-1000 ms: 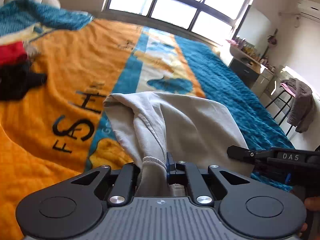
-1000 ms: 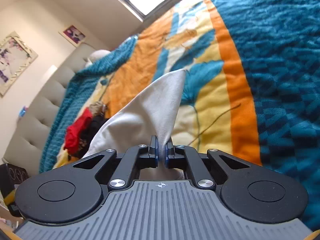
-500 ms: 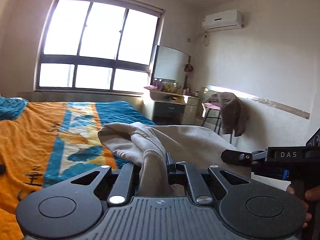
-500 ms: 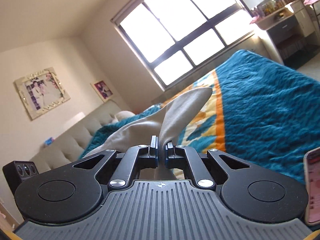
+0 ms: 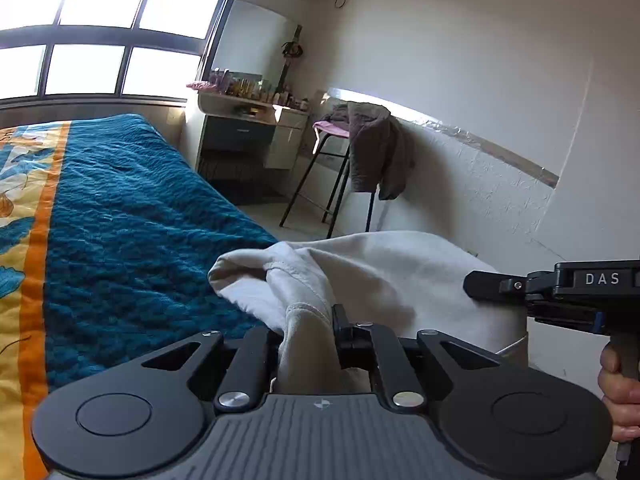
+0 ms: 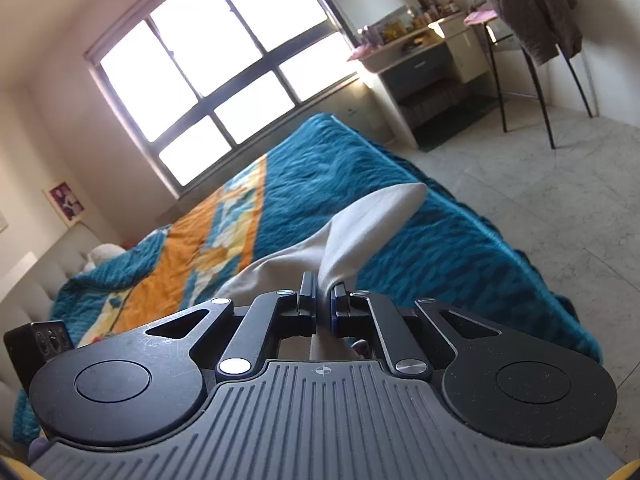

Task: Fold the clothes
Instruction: 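Grasp the folded bundle with both tools and lift it off the bed, then lower the bundle onto the teal cover and open both tools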

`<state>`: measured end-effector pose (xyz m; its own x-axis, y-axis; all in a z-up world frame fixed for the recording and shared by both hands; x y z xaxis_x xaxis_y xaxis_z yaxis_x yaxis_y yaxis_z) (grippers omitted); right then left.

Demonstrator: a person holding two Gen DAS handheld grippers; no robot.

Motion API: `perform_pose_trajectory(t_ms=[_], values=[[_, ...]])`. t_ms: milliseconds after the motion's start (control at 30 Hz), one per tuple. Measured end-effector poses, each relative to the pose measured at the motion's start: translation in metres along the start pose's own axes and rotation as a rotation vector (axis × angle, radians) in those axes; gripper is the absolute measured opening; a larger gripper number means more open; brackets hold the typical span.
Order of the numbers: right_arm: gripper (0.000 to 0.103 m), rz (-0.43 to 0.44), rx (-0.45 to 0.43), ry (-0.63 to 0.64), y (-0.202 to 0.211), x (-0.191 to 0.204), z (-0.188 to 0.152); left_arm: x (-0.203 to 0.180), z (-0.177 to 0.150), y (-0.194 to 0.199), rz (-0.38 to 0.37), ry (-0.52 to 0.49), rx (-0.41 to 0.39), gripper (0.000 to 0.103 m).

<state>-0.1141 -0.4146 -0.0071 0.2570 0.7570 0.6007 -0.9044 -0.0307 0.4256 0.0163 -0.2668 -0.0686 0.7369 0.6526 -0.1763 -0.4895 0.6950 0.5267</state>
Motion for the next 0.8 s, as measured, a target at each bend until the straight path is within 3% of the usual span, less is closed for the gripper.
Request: perform_pose_trajectory(t_ms=[33,100,167,267,333,367,467,600,700,767,800], values=[[0.01,-0.058,0.007,0.03,-0.015,-0.015,0.006,0.013,-0.013,-0.023,0.038,0.061,0.118,0.036],[0.04,-0.245,0.081,0.007,-0.044,-0.058,0.006,0.043,-0.043,-0.045,0.135,0.154,0.288,0.025],[0.041,-0.34,0.117,-0.062,-0.045,-0.094,-0.001,0.06,-0.056,-0.035,0.182,0.165,0.277,0.026],[0.04,-0.323,0.106,-0.02,-0.026,-0.106,-0.014,0.059,-0.061,-0.014,0.181,0.126,0.199,0.026],[0.019,-0.299,0.12,0.062,-0.017,-0.095,-0.03,0.041,-0.058,-0.01,0.122,0.075,0.154,0.019],[0.004,-0.278,0.139,0.1,-0.017,-0.088,-0.038,0.025,-0.058,-0.014,0.083,0.031,0.15,0.016],[0.004,-0.225,0.226,0.209,-0.036,-0.066,-0.073,-0.017,-0.07,-0.032,0.014,-0.096,0.184,0.017],[0.004,-0.412,0.316,0.252,-0.052,-0.092,-0.107,-0.018,-0.104,-0.049,0.086,-0.182,0.314,0.017],[0.011,-0.417,0.408,0.184,-0.031,-0.091,-0.12,-0.022,-0.105,-0.024,0.11,-0.196,0.381,0.021],[0.014,-0.408,0.428,0.162,-0.014,-0.077,-0.117,-0.027,-0.095,-0.006,0.135,-0.183,0.392,0.045],[0.026,-0.404,0.439,0.151,-0.006,-0.07,-0.116,-0.031,-0.089,0.002,0.142,-0.176,0.379,0.048]])
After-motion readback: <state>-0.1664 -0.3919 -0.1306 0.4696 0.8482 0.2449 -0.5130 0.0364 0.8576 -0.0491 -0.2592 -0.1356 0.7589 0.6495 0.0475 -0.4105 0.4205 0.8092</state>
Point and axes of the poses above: each gripper's, at about its wrist camera, not at the fingertips, and y roughly against the way its jaws point, x to its left, z to its top, the point moved 10 cm from there along -y, roughly the way its jaws point, and after that the axes turned 8 degrees about -y, right-handed, at the moved point
